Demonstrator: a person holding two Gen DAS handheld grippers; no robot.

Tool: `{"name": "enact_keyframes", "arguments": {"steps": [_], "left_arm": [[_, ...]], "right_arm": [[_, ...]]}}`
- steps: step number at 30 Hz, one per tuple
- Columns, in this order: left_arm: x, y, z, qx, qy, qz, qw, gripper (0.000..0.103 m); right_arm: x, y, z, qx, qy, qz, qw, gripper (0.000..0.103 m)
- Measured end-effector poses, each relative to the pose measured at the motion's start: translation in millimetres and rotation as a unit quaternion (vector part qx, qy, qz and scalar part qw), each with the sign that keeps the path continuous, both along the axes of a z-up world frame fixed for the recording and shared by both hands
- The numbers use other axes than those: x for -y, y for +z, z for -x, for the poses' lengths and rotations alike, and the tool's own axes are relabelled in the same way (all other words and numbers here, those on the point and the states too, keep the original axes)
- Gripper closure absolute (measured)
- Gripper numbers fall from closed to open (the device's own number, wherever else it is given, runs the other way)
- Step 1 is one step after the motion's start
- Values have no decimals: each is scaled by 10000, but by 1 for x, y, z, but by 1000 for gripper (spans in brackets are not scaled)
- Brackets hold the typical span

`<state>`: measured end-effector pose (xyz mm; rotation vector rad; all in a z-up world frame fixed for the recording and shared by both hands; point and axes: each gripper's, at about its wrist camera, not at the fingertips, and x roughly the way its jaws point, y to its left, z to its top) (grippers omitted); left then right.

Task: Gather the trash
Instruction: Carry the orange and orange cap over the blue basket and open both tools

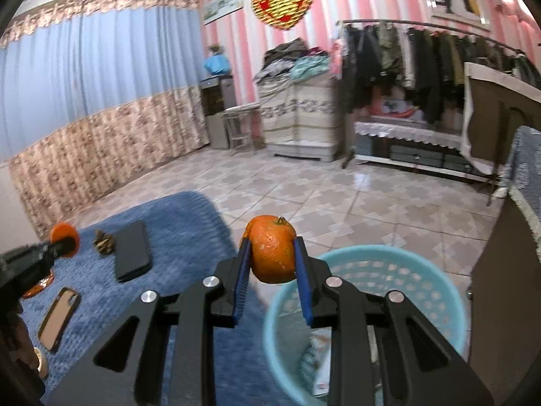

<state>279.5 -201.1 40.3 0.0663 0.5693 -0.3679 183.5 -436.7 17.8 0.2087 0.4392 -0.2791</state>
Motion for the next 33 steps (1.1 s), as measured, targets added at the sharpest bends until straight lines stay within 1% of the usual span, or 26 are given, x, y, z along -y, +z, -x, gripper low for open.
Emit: {"name": "enact_keyframes", "arguments": {"steps": [5, 8, 11, 13, 14, 17, 20, 21, 22, 24, 26, 29, 31, 33], "left_arm": [[69, 30, 14, 404, -529, 198, 9976, 93], [114, 48, 25, 505, -895, 451, 9937, 93], [151, 54, 41, 609, -1188, 491, 9898, 93], [169, 53, 50, 641, -1358, 514, 9873, 93], [174, 52, 53, 639, -1420, 523, 9864, 93], [193, 34, 64, 628, -1590, 473, 9842, 93], [207, 5, 68, 530, -1628, 233, 9850, 93], [211, -5, 64, 446, -1620, 68, 9858, 93], [213, -9, 62, 388, -1620, 22, 9860, 93], [209, -12, 56, 274, -1688, 81, 9852, 93], [207, -14, 52, 269, -1721, 142, 9846, 93], [209, -27, 46, 154, -1760, 117, 9842, 93], [213, -38, 39, 18, -1866, 121, 9824, 93], [220, -47, 35, -48, -1911, 26, 9816, 93]], "right_arm": [[39, 3, 25, 66, -518, 19, 9986, 77], [56, 6, 37, 145, -753, -25, 9971, 77], [72, 3, 49, 151, -978, -37, 9951, 77], [81, 0, 52, 119, -1086, -77, 9940, 77], [87, -3, 55, 91, -1160, -120, 9931, 77], [100, -8, 63, 54, -1329, -169, 9910, 77], [113, -14, 72, 75, -1579, -273, 9871, 77], [115, -15, 75, 101, -1642, -324, 9858, 77], [117, -16, 79, 137, -1698, -374, 9847, 77], [121, -17, 83, 170, -1818, -383, 9824, 77], [122, -20, 83, 182, -1858, -453, 9814, 77], [121, -28, 81, 87, -1850, -458, 9816, 77], [119, -33, 77, -4, -1839, -472, 9818, 77], [117, -35, 73, -63, -1838, -476, 9818, 77]]}}
